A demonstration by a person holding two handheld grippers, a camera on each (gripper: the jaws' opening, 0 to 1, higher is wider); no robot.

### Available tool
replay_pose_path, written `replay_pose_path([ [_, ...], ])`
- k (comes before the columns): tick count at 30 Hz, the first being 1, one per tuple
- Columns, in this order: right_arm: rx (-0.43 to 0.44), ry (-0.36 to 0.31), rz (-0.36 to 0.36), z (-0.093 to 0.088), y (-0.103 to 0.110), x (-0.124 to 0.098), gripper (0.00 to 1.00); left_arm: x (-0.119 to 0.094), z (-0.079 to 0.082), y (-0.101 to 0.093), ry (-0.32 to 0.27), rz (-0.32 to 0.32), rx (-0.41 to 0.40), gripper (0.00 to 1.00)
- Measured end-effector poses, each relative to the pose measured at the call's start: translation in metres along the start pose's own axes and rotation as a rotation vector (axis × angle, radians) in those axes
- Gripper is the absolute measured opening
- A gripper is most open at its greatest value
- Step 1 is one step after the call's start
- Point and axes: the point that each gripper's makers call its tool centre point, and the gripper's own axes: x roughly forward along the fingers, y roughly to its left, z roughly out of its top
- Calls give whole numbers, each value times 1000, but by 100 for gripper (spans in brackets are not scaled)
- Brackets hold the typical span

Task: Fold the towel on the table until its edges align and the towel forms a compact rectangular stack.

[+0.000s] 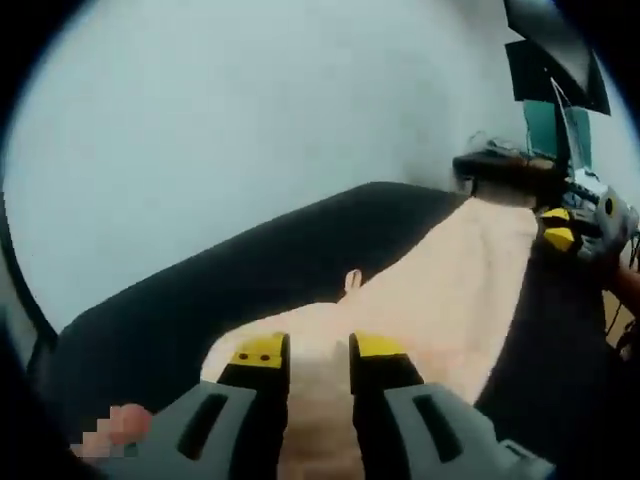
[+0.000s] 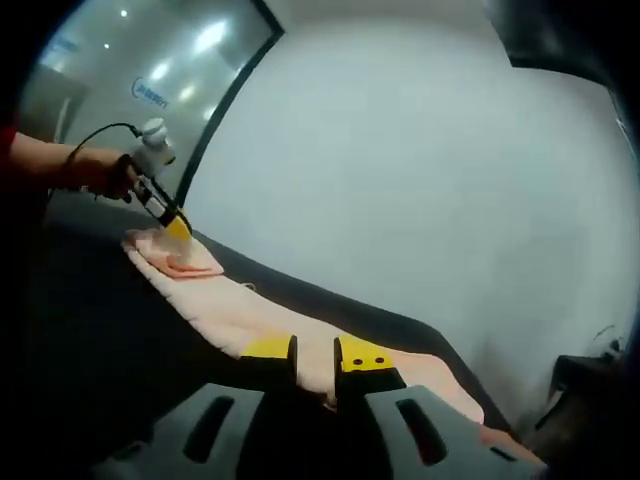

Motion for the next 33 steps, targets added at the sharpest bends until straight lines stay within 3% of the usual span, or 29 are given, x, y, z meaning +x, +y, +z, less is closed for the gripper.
replay_pose_path([
  [3,-4,0,-4,0,-1,-1,12,21,-13,1,82,-10,161,29],
  [5,-6,2,-7,0,-2,-1,12,36,-24,-4,126,-50,199,28],
  [8,1,4,-10,-2,-6,1,12,34,-20,-11,96,-49,122,9],
  [10,4,4,-6,-2,-6,1,12,33,-8,-5,37,-17,50,5],
  [13,-2,5,-1,-3,-6,2,12,33,10,4,-54,36,45,5],
  [14,-4,3,0,-2,-5,2,12,35,7,2,-37,25,64,5],
  [15,-7,3,3,-2,-4,2,12,35,-1,-4,10,-9,132,5],
  [17,-15,7,1,-3,-4,3,12,38,-8,-2,37,-16,196,10],
  [19,-13,6,-2,-3,-4,3,12,40,-25,-11,109,-103,159,27],
  [20,-13,4,-3,-2,-5,3,12,44,-24,-4,96,-84,142,26],
  [23,-19,7,-2,-3,-4,3,12,47,-25,-9,75,-153,41,21],
  [25,-20,3,-3,-2,-4,2,12,49,-25,0,58,-148,31,13],
  [27,-17,2,-7,-2,-5,2,12,43,-15,-2,21,-132,-25,4],
  [29,-14,3,-10,-2,-5,1,12,37,1,0,-60,-137,-79,3],
  [31,-12,3,-6,-1,-3,0,12,29,13,-2,-105,-130,-93,3],
  [33,-16,2,-4,-1,-2,0,12,30,13,6,-86,-88,-11,2],
])
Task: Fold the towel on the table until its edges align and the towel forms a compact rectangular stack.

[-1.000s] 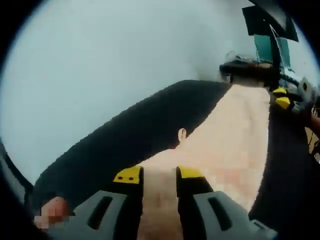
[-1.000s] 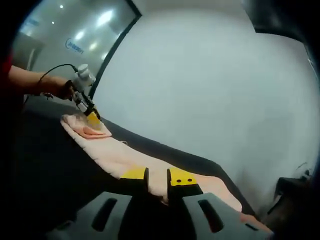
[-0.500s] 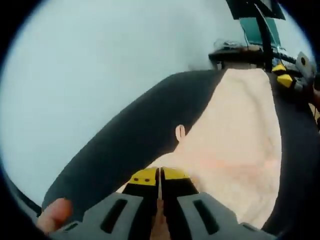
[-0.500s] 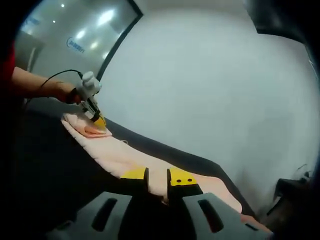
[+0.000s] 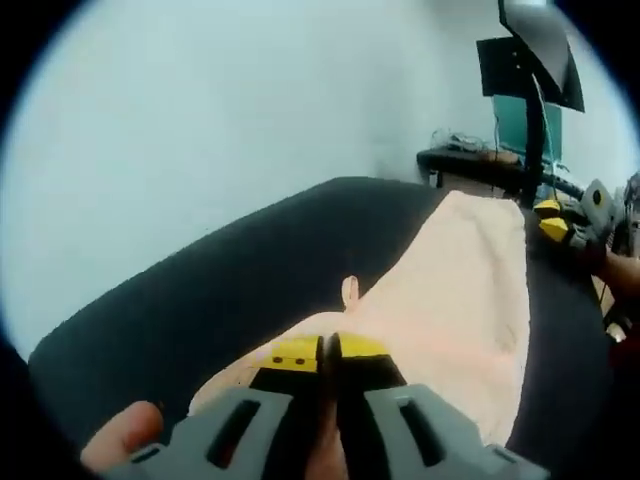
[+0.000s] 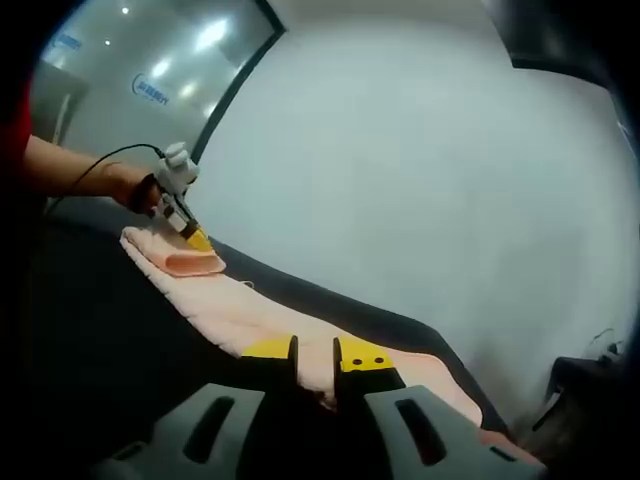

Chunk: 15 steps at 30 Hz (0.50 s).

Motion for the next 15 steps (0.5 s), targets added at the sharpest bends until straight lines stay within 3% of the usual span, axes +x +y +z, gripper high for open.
replay_pose_path([
  [7,-1,-2,-5,0,-1,0,12,10,14,8,-47,62,-15,2],
  [8,1,-3,-4,0,-1,1,12,12,13,14,-39,100,12,2],
  [11,-1,0,2,-2,-1,3,12,29,-6,33,60,160,115,2],
  [14,-10,2,7,-4,0,5,12,35,-13,19,48,139,-5,5],
  [15,-13,3,8,-4,1,5,12,35,-17,18,61,136,-47,12],
])
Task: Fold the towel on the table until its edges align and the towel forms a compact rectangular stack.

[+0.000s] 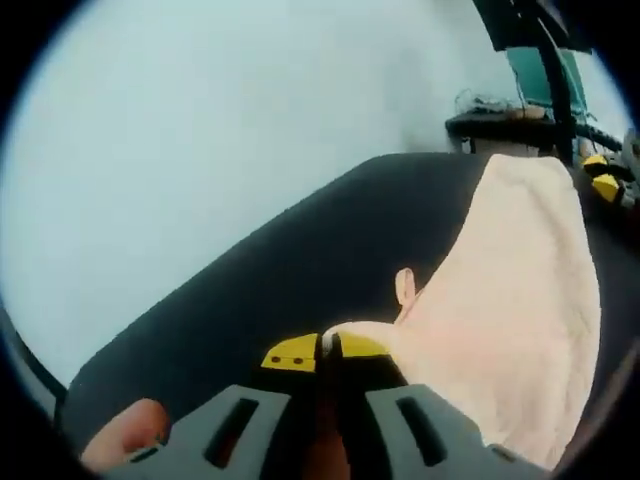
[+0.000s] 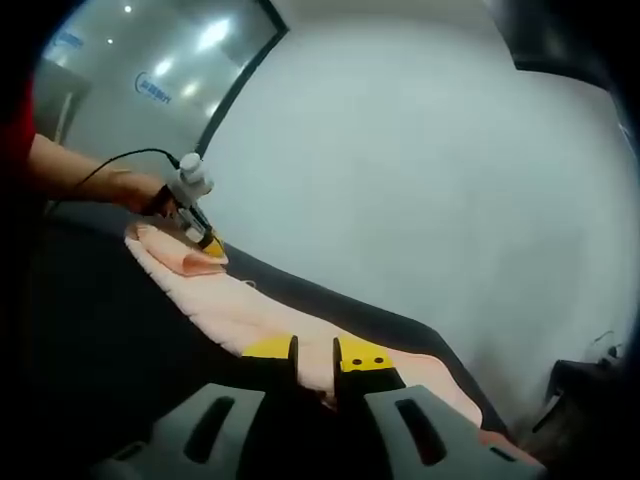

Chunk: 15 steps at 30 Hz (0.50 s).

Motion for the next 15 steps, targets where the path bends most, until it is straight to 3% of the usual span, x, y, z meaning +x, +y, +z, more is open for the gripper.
replay_pose_path([
  [2,-2,2,3,-1,0,1,12,-13,-3,4,24,33,-12,30],
  [3,-4,0,3,-1,0,1,12,-25,-2,6,28,57,-43,40],
  [4,-4,-1,4,0,0,0,12,-42,0,12,8,102,-100,43],
  [5,-3,-3,3,0,1,0,12,-63,6,20,-37,175,-155,43],
  [6,-4,-4,2,0,1,0,12,-83,20,20,-121,206,-137,43],
  [7,-2,-6,1,1,1,-1,12,-103,34,10,-221,204,-125,43],
  [8,-2,-10,0,2,1,-1,12,-118,43,-8,-283,168,-92,41],
  [9,-3,-13,0,2,1,-2,11,-130,44,-32,-305,120,-51,37],
  [10,-4,-14,1,3,2,-2,11,-135,40,-57,-300,89,2,32],
  [12,-7,-17,8,3,4,-2,11,-135,24,-83,-246,103,111,27],
  [13,-8,-17,10,4,5,-2,11,-133,19,-90,-238,125,164,27],
  [15,-13,-13,16,2,6,-2,11,-128,9,-95,-201,192,193,27],
])
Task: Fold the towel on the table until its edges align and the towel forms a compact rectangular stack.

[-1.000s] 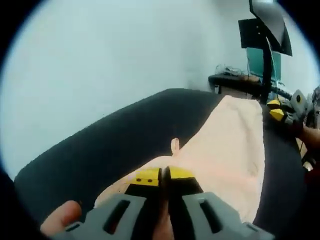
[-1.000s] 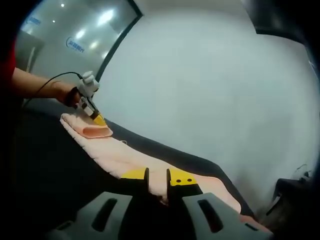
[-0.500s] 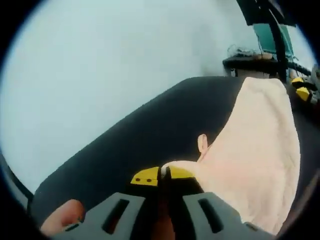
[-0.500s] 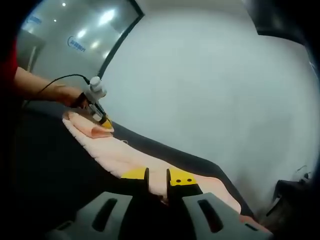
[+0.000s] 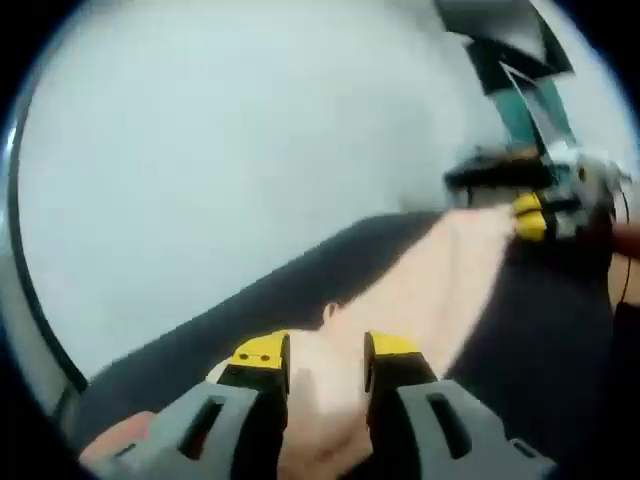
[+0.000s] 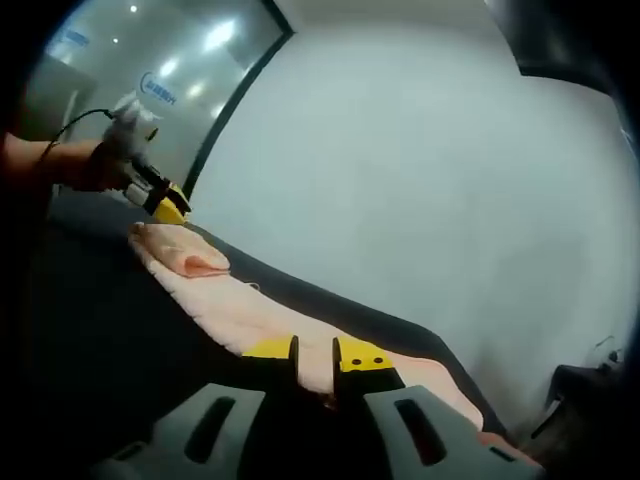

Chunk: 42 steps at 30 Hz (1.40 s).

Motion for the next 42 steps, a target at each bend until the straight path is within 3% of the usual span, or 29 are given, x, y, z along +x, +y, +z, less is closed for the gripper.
replay_pose_path([
  [3,3,-3,-7,1,-1,-1,11,5,-3,-10,-19,32,-14,26],
  [6,18,6,-18,-1,-5,-2,11,9,-15,-13,37,89,142,26],
  [9,28,5,-14,-1,-5,-2,11,12,-17,-30,40,53,162,24],
  [13,21,3,-10,1,-3,-3,11,22,-29,-41,129,18,288,18],
  [15,21,3,-10,2,-3,-5,11,27,-28,-42,124,11,245,17],
  [19,34,-1,-10,4,-3,-7,11,33,-25,-45,115,5,258,13],
  [22,41,1,-14,4,-4,-8,11,35,-28,-43,128,-11,227,4],
  [24,42,-3,-17,4,-5,-8,11,27,-23,-43,117,-18,193,3],
  [28,46,0,-17,2,-7,-6,11,4,-10,-38,88,-24,251,2],
  [30,46,0,-16,2,-7,-5,11,-3,-7,-45,66,-79,231,2],
  [32,46,-1,-15,2,-7,-4,11,-6,-13,-48,94,-99,230,2],
  [34,44,-4,-17,2,-8,-3,11,-1,-32,-52,135,-117,231,3],
  [36,46,0,-19,1,-8,-3,11,0,-43,-62,160,-172,136,13],
  [37,56,3,-20,0,-9,-3,12,-3,-39,-66,140,-202,88,20],
  [38,71,7,-22,-1,-10,-4,12,-8,-29,-71,102,-243,38,35],
  [39,95,15,-29,-3,-12,-5,12,-15,-9,-69,39,-268,-45,43],
  [40,122,25,-39,-5,-15,-5,12,-20,7,-59,-19,-257,-104,43],
  [42,168,39,-54,-10,-21,-5,12,-22,27,-28,-100,-187,-227,29],
])
